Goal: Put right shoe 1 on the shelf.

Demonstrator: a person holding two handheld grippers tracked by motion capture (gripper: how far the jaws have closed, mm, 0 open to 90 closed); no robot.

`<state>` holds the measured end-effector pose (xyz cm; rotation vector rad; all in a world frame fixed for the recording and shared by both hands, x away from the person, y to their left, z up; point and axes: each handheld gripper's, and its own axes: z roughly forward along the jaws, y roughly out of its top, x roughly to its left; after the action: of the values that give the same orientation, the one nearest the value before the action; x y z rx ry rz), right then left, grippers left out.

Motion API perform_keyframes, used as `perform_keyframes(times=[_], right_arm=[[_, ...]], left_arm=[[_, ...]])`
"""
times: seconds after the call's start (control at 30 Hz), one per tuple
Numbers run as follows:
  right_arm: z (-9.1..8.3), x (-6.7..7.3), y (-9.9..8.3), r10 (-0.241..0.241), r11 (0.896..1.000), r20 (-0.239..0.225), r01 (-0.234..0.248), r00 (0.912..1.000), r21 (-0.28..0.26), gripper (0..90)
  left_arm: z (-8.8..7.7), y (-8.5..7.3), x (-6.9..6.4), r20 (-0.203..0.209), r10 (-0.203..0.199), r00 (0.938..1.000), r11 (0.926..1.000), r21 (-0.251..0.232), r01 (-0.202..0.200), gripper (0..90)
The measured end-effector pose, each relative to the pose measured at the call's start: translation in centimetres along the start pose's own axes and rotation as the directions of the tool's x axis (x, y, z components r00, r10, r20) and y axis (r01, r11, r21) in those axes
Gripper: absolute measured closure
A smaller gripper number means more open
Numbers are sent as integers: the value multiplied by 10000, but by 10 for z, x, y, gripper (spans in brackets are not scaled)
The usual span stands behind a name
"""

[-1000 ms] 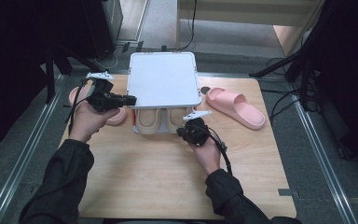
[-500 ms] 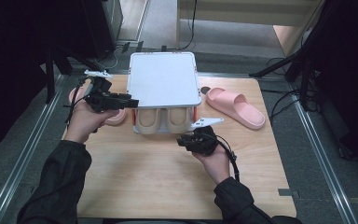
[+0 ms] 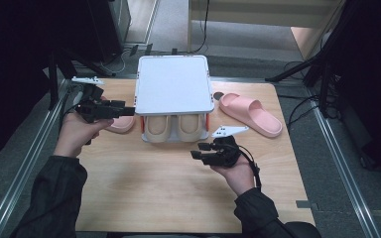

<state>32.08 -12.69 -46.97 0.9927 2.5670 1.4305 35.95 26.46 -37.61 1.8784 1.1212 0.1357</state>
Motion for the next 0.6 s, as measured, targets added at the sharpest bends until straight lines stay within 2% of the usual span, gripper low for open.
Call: perform_keyframes(times=[0.27, 0.37, 0.4, 0.47, 0.53, 0.6], right_arm=[[-5, -3, -7, 271, 9996, -119, -271, 9996, -54, 542], [-4, -5, -6, 278, 9996, -114, -279, 9995, -71, 534], [-4, -5, -5, 307, 9995, -119, -308, 9995, -69, 535], [-2, -6, -4, 268, 9996, -157, -269, 9995, -53, 534], [0, -6, -3, 232, 9997, -143, -232, 9996, 30, 535], [2, -6, -3, 144, 9998, -118, -143, 9998, 108, 534]], left_arm=[[-13, -14, 8, -548, -273, 9981, 9995, -172, 264, 374], [-16, -22, 14, -921, -124, 9957, 9986, -518, 76, 394], [-17, -24, 17, -946, -182, 9953, 9982, -587, 127, 401], [-19, -27, 21, -934, -394, 9948, 9973, -660, 333, 418], [-21, -31, 24, -1130, -307, 9931, 9970, -747, 223, 465], [-21, -34, 27, -1121, -284, 9933, 9965, -819, 192, 521]])
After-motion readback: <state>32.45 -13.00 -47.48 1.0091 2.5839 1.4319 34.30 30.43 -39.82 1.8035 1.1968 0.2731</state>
